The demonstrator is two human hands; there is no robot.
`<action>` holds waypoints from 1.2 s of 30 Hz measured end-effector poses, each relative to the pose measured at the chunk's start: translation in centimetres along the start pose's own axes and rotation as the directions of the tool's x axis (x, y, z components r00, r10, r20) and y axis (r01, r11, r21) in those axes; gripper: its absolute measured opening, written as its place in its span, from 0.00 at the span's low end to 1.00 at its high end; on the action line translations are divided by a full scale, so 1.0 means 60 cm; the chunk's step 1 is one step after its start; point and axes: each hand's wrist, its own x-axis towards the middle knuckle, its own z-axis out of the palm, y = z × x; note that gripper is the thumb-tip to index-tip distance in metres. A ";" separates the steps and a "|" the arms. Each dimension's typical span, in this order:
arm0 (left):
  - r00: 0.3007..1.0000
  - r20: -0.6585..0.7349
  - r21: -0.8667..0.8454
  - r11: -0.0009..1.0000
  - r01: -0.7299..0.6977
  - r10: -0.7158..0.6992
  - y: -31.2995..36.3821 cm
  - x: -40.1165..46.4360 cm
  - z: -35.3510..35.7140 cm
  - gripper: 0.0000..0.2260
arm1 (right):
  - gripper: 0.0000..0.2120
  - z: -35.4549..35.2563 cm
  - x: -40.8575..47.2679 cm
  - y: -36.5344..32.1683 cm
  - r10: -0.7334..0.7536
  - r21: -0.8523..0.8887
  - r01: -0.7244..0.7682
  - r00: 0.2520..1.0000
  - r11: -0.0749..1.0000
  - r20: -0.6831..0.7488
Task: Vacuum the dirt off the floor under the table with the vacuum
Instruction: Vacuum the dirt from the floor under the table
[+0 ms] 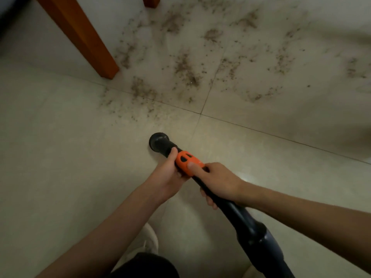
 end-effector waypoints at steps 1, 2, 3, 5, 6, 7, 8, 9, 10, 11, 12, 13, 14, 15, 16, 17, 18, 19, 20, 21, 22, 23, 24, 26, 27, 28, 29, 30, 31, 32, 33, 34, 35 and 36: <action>1.000 -0.004 0.023 1.000 0.007 -0.007 -0.005 0.001 -0.004 0.20 | 0.27 0.005 -0.003 0.005 -0.004 -0.030 0.003 1.000 1.000 -0.008; 1.000 -0.011 0.045 0.999 0.015 -0.014 -0.008 -0.001 -0.003 0.19 | 0.27 0.007 -0.005 0.009 -0.005 -0.054 0.004 1.000 0.999 -0.016; 0.999 -0.028 0.062 0.998 0.020 -0.018 -0.010 0.001 -0.001 0.19 | 0.26 0.008 -0.007 0.011 -0.004 -0.064 0.003 1.000 0.998 -0.029; 0.998 -0.053 0.065 0.998 0.026 -0.022 -0.013 0.004 0.009 0.20 | 0.24 0.008 -0.008 0.012 -0.001 -0.055 -0.002 0.998 0.998 -0.059; 0.998 -0.053 0.060 0.998 0.029 -0.026 -0.013 0.005 0.016 0.21 | 0.24 0.007 -0.007 0.013 0.003 -0.049 -0.007 0.997 0.999 -0.075; 0.998 -0.051 0.060 0.998 0.030 -0.027 -0.015 0.008 0.021 0.22 | 0.24 0.006 -0.006 0.013 0.008 -0.047 -0.012 0.996 0.999 -0.086; 0.998 -0.046 0.060 0.998 0.033 -0.030 -0.016 0.008 0.025 0.22 | 0.24 0.006 -0.006 0.013 0.013 -0.043 -0.017 0.996 0.999 -0.092; 0.999 -0.040 0.067 0.997 0.035 -0.032 -0.018 0.012 0.025 0.22 | 0.24 0.005 -0.005 0.013 0.017 -0.037 -0.021 0.995 0.999 -0.095; 0.999 -0.035 0.070 0.997 0.035 -0.033 -0.018 0.011 0.025 0.22 | 0.24 0.005 -0.004 0.013 0.019 -0.034 -0.022 0.995 0.999 -0.094; 0.999 -0.032 0.075 0.997 0.033 -0.031 -0.018 0.012 0.023 0.22 | 0.24 0.006 -0.003 0.013 0.020 -0.035 -0.023 0.996 0.999 -0.091; 0.999 -0.028 0.073 0.997 0.034 -0.032 -0.018 0.011 0.021 0.22 | 0.23 0.007 -0.003 0.013 0.019 -0.037 -0.023 0.996 0.999 -0.092; 0.999 -0.025 0.069 0.997 0.035 -0.033 -0.018 0.013 0.017 0.22 | 0.23 0.009 -0.002 0.012 0.016 -0.037 -0.020 0.995 0.999 -0.093; 0.999 -0.024 0.061 0.998 0.036 -0.035 -0.018 0.014 0.014 0.22 | 0.23 0.011 -0.001 0.010 0.013 -0.034 -0.017 0.995 0.999 -0.094; 0.999 -0.021 0.058 0.998 0.034 -0.033 -0.019 0.017 0.009 0.22 | 0.23 0.014 -0.001 0.008 0.013 -0.031 -0.016 0.996 0.999 -0.091; 0.999 -0.011 0.056 0.998 0.031 -0.031 -0.018 0.016 0.007 0.21 | 0.23 0.016 -0.001 0.007 0.014 -0.031 -0.017 0.996 0.999 -0.087; 1.000 -0.002 0.062 0.998 0.027 -0.027 -0.017 0.018 0.005 0.21 | 0.23 0.016 0.000 0.006 0.018 -0.032 -0.020 0.996 0.999 -0.084; 1.000 0.006 0.068 0.997 0.025 -0.026 -0.016 0.018 0.006 0.20 | 0.23 0.015 0.002 0.005 0.023 -0.031 -0.025 0.996 0.999 -0.083; 1.000 0.011 0.076 0.997 0.021 -0.021 -0.015 0.022 0.007 0.19 | 0.23 0.013 0.004 0.004 0.027 -0.027 -0.029 0.996 0.999 -0.085; 1.000 0.014 0.078 0.997 0.014 -0.015 -0.013 0.025 0.009 0.18 | 0.24 0.010 0.006 0.003 0.029 -0.021 -0.031 0.996 0.999 -0.088; 1.000 0.018 0.081 0.997 0.007 -0.009 -0.013 0.028 0.010 0.17 | 0.24 0.007 0.009 0.003 0.030 -0.016 -0.032 0.995 0.999 -0.090; 1.000 0.024 0.084 0.996 0.001 -0.003 -0.011 0.030 0.014 0.17 | 0.25 0.005 0.011 0.002 0.031 -0.012 -0.032 0.995 0.999 -0.092; 1.000 0.031 0.090 0.996 -0.007 0.004 -0.009 0.033 0.017 0.16 | 0.25 0.002 0.013 0.001 0.031 -0.008 -0.031 0.995 0.999 -0.096; 0.999 0.035 0.093 0.996 -0.014 0.011 -0.006 0.035 0.021 0.16 | 0.25 0.001 0.015 -0.001 0.030 -0.005 -0.031 0.994 1.000 -0.102; 0.999 0.034 0.091 0.995 -0.030 0.027 0.000 0.041 0.026 0.17 | 0.25 -0.003 0.021 -0.006 0.030 -0.002 -0.031 0.992 1.000 -0.122; 0.999 0.029 0.086 0.996 -0.039 0.036 0.004 0.044 0.029 0.17 | 0.24 -0.005 0.024 -0.009 0.032 0.001 -0.032 0.991 0.999 -0.131; 0.999 0.025 0.084 0.995 -0.050 0.048 0.008 0.046 0.032 0.18 | 0.24 -0.007 0.029 -0.013 0.035 0.005 -0.035 0.990 0.999 -0.137; 0.998 0.021 0.086 0.994 -0.063 0.061 0.011 0.049 0.034 0.17 | 0.24 -0.008 0.032 -0.016 0.040 0.010 -0.039 0.989 0.999 -0.142; 0.997 0.018 0.090 0.993 -0.075 0.074 0.014 0.051 0.036 0.17 | 0.24 -0.009 0.036 -0.019 0.046 0.015 -0.044 0.988 0.999 -0.148; 0.996 0.016 0.095 0.992 -0.085 0.084 0.016 0.054 0.039 0.17 | 0.24 -0.010 0.039 -0.022 0.050 0.019 -0.048 0.986 0.999 -0.157; 0.996 0.015 0.100 0.991 -0.093 0.092 0.019 0.056 0.042 0.17 | 0.24 -0.011 0.042 -0.025 0.055 0.022 -0.052 0.984 0.998 -0.168; 0.995 0.018 0.107 0.989 -0.098 0.097 0.022 0.059 0.044 0.17 | 0.24 -0.011 0.044 -0.028 0.061 0.023 -0.058 0.982 0.998 -0.180; 0.995 0.027 0.109 0.989 -0.100 0.097 0.025 0.060 0.047 0.17 | 0.24 -0.013 0.046 -0.032 0.066 0.022 -0.063 0.979 0.998 -0.191; 0.995 0.036 0.112 0.989 -0.097 0.093 0.028 0.062 0.048 0.17 | 0.24 -0.015 0.048 -0.035 0.069 0.019 -0.067 0.978 0.998 -0.196; 0.995 0.042 0.109 0.990 -0.090 0.086 0.030 0.063 0.050 0.18 | 0.24 -0.018 0.050 -0.039 0.075 0.018 -0.073 0.979 0.997 -0.192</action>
